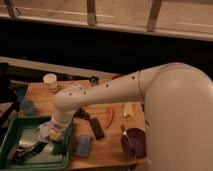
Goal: Place towel in tray
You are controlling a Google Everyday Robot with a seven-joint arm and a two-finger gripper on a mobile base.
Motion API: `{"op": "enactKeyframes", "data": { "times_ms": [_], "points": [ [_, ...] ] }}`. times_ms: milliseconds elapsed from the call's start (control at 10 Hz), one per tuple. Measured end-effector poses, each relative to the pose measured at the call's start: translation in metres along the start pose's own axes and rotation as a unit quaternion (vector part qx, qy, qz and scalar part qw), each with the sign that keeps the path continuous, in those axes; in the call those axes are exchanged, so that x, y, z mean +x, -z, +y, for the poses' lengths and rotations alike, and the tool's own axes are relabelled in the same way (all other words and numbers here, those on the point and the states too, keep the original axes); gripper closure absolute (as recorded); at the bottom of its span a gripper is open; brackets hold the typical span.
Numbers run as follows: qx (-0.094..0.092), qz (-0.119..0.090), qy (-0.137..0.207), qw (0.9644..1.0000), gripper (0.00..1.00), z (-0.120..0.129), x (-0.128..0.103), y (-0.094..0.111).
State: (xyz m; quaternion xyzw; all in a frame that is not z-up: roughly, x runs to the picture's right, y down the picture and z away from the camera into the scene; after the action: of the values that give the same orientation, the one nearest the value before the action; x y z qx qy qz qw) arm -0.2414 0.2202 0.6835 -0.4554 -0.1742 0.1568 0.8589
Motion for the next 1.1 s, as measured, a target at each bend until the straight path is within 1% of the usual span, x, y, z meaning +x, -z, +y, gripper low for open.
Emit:
{"op": "enactKeyframes", "data": {
  "times_ms": [100, 200, 300, 400, 500, 600, 700, 900, 1000, 1100],
  "points": [
    [-0.02, -0.001, 0.005, 0.9998, 1.0, 0.005, 0.0, -0.012],
    [-0.043, -0.002, 0.009, 0.999, 0.95, 0.01, 0.0, -0.026],
    [-0.063, 0.0, 0.011, 0.998, 0.87, 0.013, 0.003, -0.038],
    [-0.084, 0.001, 0.008, 0.9965, 0.78, 0.013, 0.01, -0.048],
    [-0.099, 0.003, -0.001, 0.9951, 0.67, 0.013, 0.019, -0.052],
    [-0.107, 0.006, -0.012, 0.9942, 0.57, 0.012, 0.029, -0.055],
    [-0.109, 0.012, -0.021, 0.9937, 0.47, 0.014, 0.036, -0.055],
    [-0.1, 0.015, -0.045, 0.9939, 0.27, 0.011, 0.05, -0.047],
    [-0.091, 0.014, -0.054, 0.9943, 0.21, 0.009, 0.054, -0.043],
    [-0.083, 0.015, -0.057, 0.9948, 0.2, 0.007, 0.055, -0.039]
  ]
}}
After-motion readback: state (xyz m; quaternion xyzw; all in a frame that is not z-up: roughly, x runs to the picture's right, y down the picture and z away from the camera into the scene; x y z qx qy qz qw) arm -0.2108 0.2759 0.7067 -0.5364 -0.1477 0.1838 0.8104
